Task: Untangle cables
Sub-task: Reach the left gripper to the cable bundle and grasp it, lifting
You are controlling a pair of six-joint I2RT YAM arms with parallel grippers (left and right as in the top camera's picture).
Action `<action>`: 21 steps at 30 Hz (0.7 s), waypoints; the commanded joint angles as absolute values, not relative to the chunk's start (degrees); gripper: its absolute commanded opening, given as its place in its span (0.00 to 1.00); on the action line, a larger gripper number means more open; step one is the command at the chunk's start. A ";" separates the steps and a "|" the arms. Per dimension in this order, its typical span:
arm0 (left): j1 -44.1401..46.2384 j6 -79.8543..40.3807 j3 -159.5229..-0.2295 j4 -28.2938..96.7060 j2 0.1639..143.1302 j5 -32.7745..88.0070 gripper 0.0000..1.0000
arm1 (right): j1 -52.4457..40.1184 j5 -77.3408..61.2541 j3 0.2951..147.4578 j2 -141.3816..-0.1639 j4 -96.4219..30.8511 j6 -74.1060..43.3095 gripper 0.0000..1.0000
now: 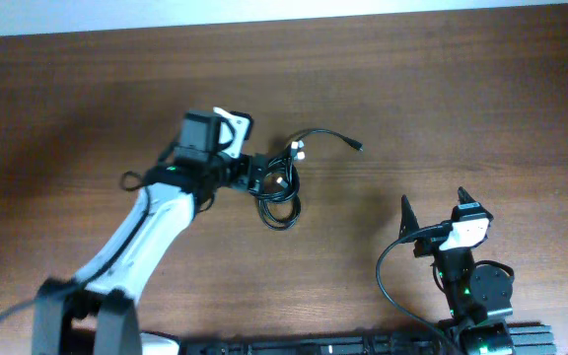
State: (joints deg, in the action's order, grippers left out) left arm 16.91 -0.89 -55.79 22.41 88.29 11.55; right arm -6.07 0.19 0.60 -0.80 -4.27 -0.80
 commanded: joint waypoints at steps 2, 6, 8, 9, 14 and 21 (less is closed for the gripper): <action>19.40 -0.34 -56.73 17.82 96.47 6.13 0.73 | -6.37 0.71 0.34 -0.43 -4.64 -0.40 0.98; 20.62 -0.36 -56.73 14.24 101.97 6.17 0.46 | -6.35 0.71 0.34 -0.43 -4.64 -0.40 0.98; 21.41 -0.36 -56.73 13.91 102.72 6.17 0.41 | -6.35 0.71 0.34 -0.43 -4.64 -0.40 0.98; 21.87 -0.36 -56.73 13.72 103.20 6.17 0.38 | -6.37 0.71 0.34 -0.43 -4.64 -0.40 0.98; 23.51 -0.36 -56.73 13.61 105.71 6.15 0.14 | -6.37 0.71 0.34 -0.43 -4.64 -0.40 0.98; 23.57 -4.19 -58.24 14.37 96.49 6.24 0.00 | -6.37 0.71 0.34 -0.43 -4.64 -0.40 0.98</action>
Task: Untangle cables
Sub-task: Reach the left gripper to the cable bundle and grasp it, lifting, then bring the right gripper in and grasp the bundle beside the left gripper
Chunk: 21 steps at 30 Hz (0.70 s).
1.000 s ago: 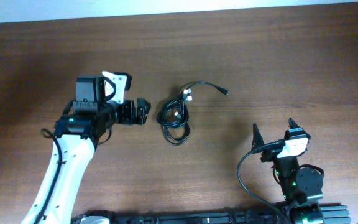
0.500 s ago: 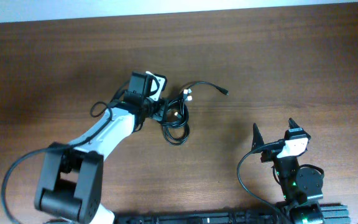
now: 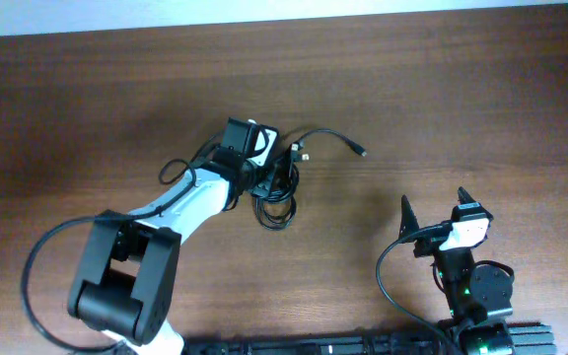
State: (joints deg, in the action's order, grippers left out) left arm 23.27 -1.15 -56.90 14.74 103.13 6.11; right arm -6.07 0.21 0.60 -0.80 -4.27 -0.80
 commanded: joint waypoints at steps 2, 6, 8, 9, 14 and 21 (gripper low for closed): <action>23.57 -6.22 -58.24 14.44 91.83 6.44 0.00 | -6.37 0.71 0.34 -0.43 -4.64 -0.40 0.98; 23.59 -6.20 -58.22 18.68 89.45 6.57 0.00 | -6.35 0.71 0.34 -0.43 -4.64 -0.40 0.98; 23.59 -6.17 -58.22 20.51 89.45 6.57 0.00 | -6.37 0.71 0.34 -0.43 -4.64 -0.40 0.98; 23.59 -6.17 -58.22 20.45 89.45 6.55 0.00 | -6.37 0.71 0.34 -0.43 -4.64 -0.40 0.98; 23.59 -6.17 -58.22 19.81 89.45 6.57 0.00 | -6.35 0.71 0.34 -0.43 -4.62 -0.40 0.98; 23.59 -6.17 -58.22 19.86 89.45 6.57 0.00 | -6.35 0.71 0.34 -0.40 -4.64 -0.40 0.98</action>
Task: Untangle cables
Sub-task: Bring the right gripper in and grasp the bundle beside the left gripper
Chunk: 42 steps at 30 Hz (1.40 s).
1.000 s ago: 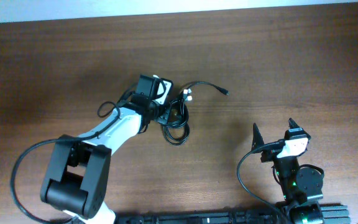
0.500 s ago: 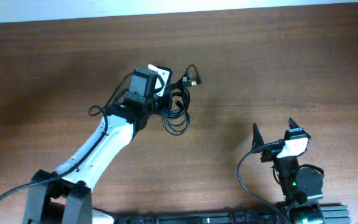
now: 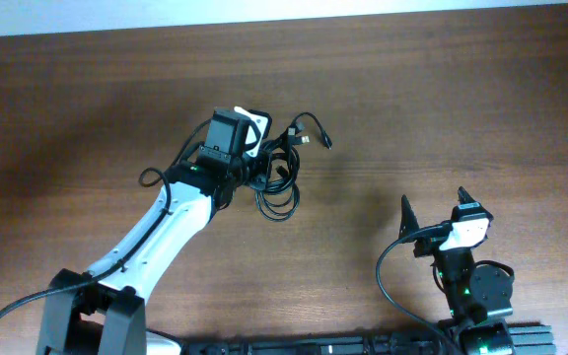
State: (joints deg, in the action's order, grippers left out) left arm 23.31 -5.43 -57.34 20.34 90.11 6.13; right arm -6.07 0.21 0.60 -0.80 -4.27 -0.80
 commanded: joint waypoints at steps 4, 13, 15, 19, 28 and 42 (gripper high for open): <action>23.59 -6.17 -58.22 19.81 89.45 6.57 0.00 | -6.37 0.71 0.34 -0.43 -4.64 -0.40 0.98; 23.59 -6.20 -58.22 19.86 89.43 6.59 0.00 | -6.37 0.71 0.34 -0.43 -4.64 -0.40 0.98; 23.59 -6.44 -58.22 20.14 89.43 6.59 0.00 | -6.35 0.71 0.34 -0.43 -4.64 -0.40 0.98; 23.57 -9.58 -58.24 20.45 89.43 10.28 0.00 | -6.37 -0.75 0.34 -0.43 -4.54 -0.45 0.98; 23.59 -27.14 -58.22 23.29 89.43 10.76 0.00 | -6.37 -12.67 1.56 -1.45 -4.49 -12.99 0.98; 23.66 -32.56 -58.22 18.06 89.43 18.96 0.00 | -6.37 -21.37 36.97 -45.50 -23.99 -12.82 0.98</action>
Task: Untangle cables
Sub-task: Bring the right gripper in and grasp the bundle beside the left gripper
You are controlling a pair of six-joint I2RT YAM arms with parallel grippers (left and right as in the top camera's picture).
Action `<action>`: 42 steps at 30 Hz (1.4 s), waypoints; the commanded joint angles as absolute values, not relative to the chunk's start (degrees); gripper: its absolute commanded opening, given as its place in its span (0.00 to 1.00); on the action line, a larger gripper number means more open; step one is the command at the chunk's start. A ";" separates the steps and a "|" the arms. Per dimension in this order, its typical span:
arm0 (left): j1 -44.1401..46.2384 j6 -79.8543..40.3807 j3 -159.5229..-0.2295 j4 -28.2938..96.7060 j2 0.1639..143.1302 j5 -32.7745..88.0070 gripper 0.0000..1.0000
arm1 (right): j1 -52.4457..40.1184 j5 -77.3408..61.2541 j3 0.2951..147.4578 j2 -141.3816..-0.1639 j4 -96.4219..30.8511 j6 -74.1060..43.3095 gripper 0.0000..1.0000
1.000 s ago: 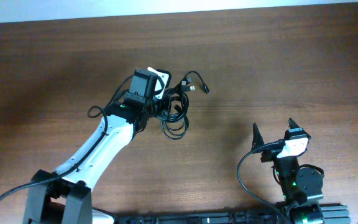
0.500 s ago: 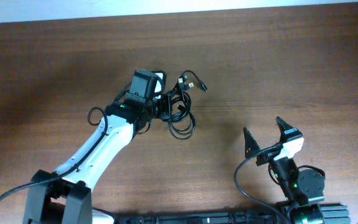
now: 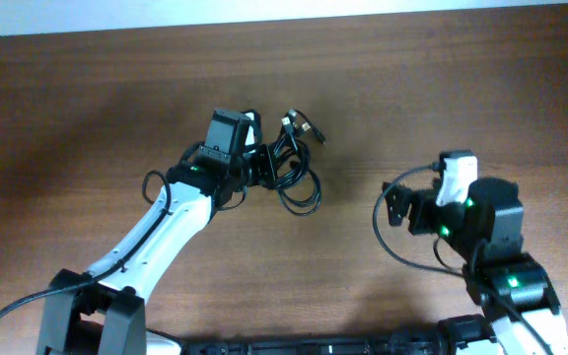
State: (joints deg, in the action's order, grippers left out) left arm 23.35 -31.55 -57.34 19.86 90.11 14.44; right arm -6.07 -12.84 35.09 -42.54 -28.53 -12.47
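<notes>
A tangled bundle of black cables (image 3: pixel 294 176) lies at mid-table, one loop sagging toward the front and a plug end (image 3: pixel 305 126) sticking up at the back. My left gripper (image 3: pixel 264 164) sits at the bundle's left side, shut on its strands. The fingers are mostly hidden under the wrist camera block. My right gripper (image 3: pixel 394 207) is over the table to the right of the bundle, a good gap away. It points left toward the bundle, looks open, and holds nothing.
The brown wooden table (image 3: pixel 87 99) stretches around the bundle, with a white wall strip along the far edge. The right arm's own black supply cable (image 3: pixel 383 242) loops beside its wrist. The arm bases stand at the front edge.
My right arm has left its folded spot at the front right and now reaches out toward the middle, gripper pointing left. The left gripper has shifted the bundle slightly right, and the lower loop hangs wider.
At first my left gripper was at the bundle's left side with one cable end stretched out to the right. It stayed on the bundle while its wrist turned, and that end curled back in. The right arm stayed parked until now, when it has come out toward the bundle.
</notes>
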 commanded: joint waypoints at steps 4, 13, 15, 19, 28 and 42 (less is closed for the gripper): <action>25.76 -32.56 -58.22 13.80 89.43 21.69 0.00 | -6.42 -38.11 36.97 -53.49 -2.31 -29.78 0.85; 29.95 -32.56 -58.22 10.74 89.43 11.33 0.00 | -10.87 -48.49 36.97 -68.62 6.24 -38.17 0.71; 29.95 -32.56 -58.22 10.68 89.43 11.05 0.00 | -10.87 -47.40 36.97 -68.62 5.32 -38.19 0.61; 30.00 -32.56 -58.22 9.43 89.43 11.03 0.00 | -10.92 -47.44 36.97 -68.62 4.73 -39.75 0.54; 30.39 -35.40 -58.22 4.91 89.43 12.64 0.00 | -10.92 -47.13 36.97 -68.64 4.05 -42.54 0.53; 31.16 -37.54 -58.22 4.14 89.43 21.65 0.00 | -10.92 -41.78 36.97 -68.79 4.73 -47.48 0.53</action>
